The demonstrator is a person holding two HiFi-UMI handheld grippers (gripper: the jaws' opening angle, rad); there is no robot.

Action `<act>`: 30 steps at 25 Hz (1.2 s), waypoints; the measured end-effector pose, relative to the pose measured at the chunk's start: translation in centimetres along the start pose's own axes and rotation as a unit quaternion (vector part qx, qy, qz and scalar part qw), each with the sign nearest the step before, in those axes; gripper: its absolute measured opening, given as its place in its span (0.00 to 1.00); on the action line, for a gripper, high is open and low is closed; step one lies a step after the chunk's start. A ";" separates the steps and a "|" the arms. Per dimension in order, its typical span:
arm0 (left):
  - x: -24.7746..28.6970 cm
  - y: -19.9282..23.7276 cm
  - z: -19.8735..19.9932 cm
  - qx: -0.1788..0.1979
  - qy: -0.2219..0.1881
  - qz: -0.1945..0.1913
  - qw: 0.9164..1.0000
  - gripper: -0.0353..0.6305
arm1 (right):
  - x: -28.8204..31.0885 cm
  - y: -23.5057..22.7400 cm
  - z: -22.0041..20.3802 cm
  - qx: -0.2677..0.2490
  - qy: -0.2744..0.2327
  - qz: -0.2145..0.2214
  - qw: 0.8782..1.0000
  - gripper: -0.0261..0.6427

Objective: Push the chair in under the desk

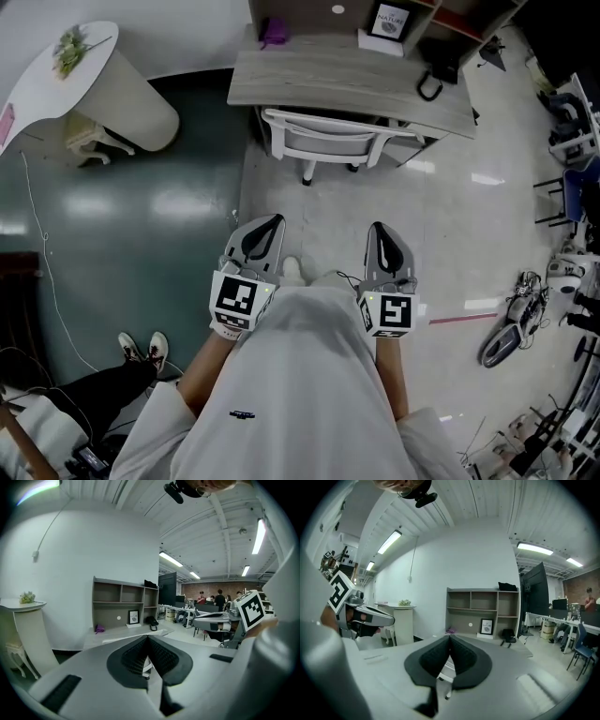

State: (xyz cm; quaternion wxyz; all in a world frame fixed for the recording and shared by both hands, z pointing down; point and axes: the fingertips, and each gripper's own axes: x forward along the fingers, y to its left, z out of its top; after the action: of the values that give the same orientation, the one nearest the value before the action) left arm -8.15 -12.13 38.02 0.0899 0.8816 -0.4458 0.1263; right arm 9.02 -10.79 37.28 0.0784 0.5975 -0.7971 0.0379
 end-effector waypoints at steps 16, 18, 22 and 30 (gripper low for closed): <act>-0.3 -0.2 0.0 -0.008 0.001 -0.004 1.000 0.06 | 0.1 2.0 2.0 -0.009 -0.013 0.028 0.999 0.06; -0.3 -0.3 0.1 -0.010 -0.002 -0.006 1.000 0.06 | 0.0 2.2 1.9 -0.012 -0.010 0.028 0.999 0.06; -0.5 -0.4 0.4 -0.012 -0.008 -0.008 1.000 0.06 | -0.1 2.3 2.1 -0.021 -0.008 0.027 0.999 0.06; -0.7 -0.5 0.0 -0.013 -0.005 -0.012 1.000 0.06 | -0.3 2.3 2.0 -0.015 -0.010 0.020 1.000 0.06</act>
State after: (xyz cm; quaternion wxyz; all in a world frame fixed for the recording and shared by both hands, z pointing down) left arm -8.14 -11.28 37.75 0.1007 0.8862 -0.4375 0.1146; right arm 6.73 -10.17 35.38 0.0784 0.5802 -0.8104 0.0214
